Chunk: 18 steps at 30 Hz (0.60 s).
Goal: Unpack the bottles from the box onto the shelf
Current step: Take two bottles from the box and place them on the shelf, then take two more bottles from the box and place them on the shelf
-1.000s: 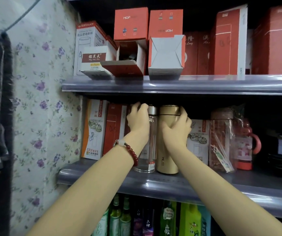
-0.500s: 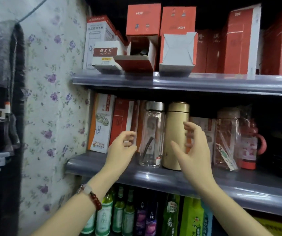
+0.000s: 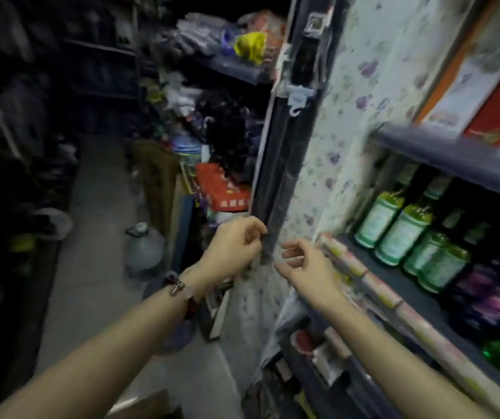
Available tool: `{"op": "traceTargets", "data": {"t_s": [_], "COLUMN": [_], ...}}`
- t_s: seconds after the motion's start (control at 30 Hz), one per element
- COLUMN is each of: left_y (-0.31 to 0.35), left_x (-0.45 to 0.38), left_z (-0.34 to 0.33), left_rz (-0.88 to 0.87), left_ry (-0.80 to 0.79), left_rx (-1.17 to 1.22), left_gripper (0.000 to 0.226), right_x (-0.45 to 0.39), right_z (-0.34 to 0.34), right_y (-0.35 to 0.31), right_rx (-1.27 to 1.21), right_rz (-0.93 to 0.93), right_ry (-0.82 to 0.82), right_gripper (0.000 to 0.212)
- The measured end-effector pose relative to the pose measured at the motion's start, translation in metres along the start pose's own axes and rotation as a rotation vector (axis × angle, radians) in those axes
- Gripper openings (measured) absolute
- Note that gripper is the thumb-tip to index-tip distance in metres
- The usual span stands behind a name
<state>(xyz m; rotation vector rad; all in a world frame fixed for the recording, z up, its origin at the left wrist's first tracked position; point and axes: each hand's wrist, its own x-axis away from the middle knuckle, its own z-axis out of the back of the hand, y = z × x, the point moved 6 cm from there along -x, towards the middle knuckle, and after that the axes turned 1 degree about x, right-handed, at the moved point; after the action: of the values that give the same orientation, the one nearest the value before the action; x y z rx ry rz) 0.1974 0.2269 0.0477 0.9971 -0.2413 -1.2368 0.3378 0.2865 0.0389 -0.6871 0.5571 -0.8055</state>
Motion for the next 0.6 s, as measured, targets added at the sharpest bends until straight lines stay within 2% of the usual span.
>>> {"op": "traceTargets", "data": {"t_s": [0.13,0.23,0.37,0.6], "left_y": [-0.095,-0.154,-0.229,-0.362], "left_x": [0.059,0.098,0.138,0.206], "left_z": [0.024,0.036,0.042,0.021], "left_rz": [0.161,0.247,0.334,0.501], "left_ry": [-0.073,-0.088,-0.187,-0.312], "left_rx": [-0.230,-0.274,-0.332,-0.388], "left_gripper": [0.024,0.023,0.023,0.031], "right_x": [0.008,0.015,0.024,0.058], "right_z": [-0.103,-0.175,-0.272,-0.408], "right_y": [0.007,0.013,0.029,0.101], "right_rx": [0.061,0.125,0.245,0.334], "right_rz": [-0.023,-0.015,0.015,-0.046], "right_ry": [-0.211,-0.303,-0.438,-0.651], "right_gripper": [0.026,0.027,0.025,0.035]}}
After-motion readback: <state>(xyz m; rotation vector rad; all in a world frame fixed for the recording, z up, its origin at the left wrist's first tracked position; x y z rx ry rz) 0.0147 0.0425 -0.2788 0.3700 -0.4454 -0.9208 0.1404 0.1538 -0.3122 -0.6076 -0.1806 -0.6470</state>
